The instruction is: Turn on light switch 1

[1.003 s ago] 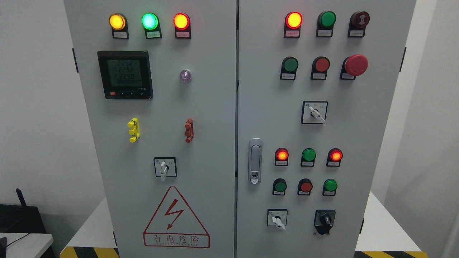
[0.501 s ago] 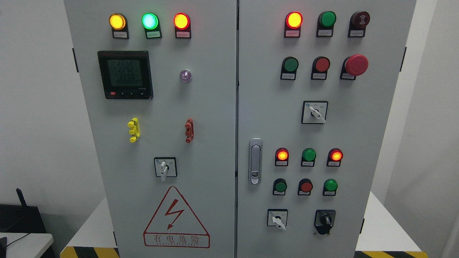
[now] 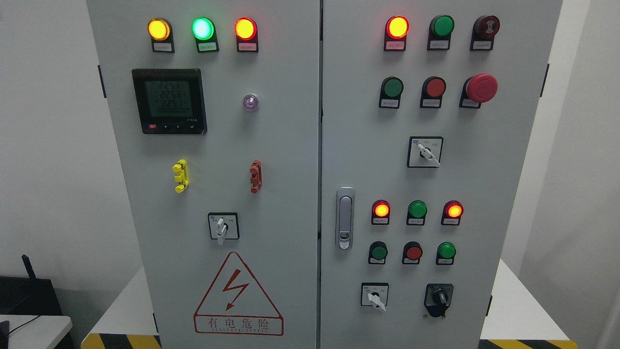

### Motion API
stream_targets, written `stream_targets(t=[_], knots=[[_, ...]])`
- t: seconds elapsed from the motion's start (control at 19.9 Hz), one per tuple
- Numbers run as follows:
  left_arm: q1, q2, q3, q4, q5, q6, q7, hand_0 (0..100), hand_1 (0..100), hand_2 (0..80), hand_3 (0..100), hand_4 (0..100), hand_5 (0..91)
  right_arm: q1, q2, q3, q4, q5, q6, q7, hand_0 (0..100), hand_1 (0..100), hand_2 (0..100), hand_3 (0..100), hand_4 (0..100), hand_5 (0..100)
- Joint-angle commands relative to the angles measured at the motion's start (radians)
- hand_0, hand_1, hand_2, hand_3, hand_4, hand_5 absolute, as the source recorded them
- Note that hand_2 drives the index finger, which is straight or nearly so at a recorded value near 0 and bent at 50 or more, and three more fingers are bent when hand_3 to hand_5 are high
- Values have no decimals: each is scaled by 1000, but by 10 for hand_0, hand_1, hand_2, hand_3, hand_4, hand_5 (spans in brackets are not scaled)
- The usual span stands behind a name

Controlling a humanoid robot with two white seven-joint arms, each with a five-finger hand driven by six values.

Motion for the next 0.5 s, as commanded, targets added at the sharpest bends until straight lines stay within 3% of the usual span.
stream_targets(t=[0.0,0.2,0.35,0.45], knots=[[36,7,284,-422,-14,-9,-39,348,187,32,241,303,0,1,0,23,0,5,0,0,120,389,0,0,0,0],[40,7,327,-644,-13,-10,-51,359,186,55,289,327,0,-1,0,23,0,5,0,0,120,389,0,0,0,0],[40,7,354,-782,-8,-14,-62,367,189,119,351,381,29,-1,1,23,0,5,0,0,120,389,0,0,0,0],[40,9,365,-859,-4,-41,-112,387,191,158,408,443,91,-1,0,23,0,5,0,0,120,389,0,0,0,0]])
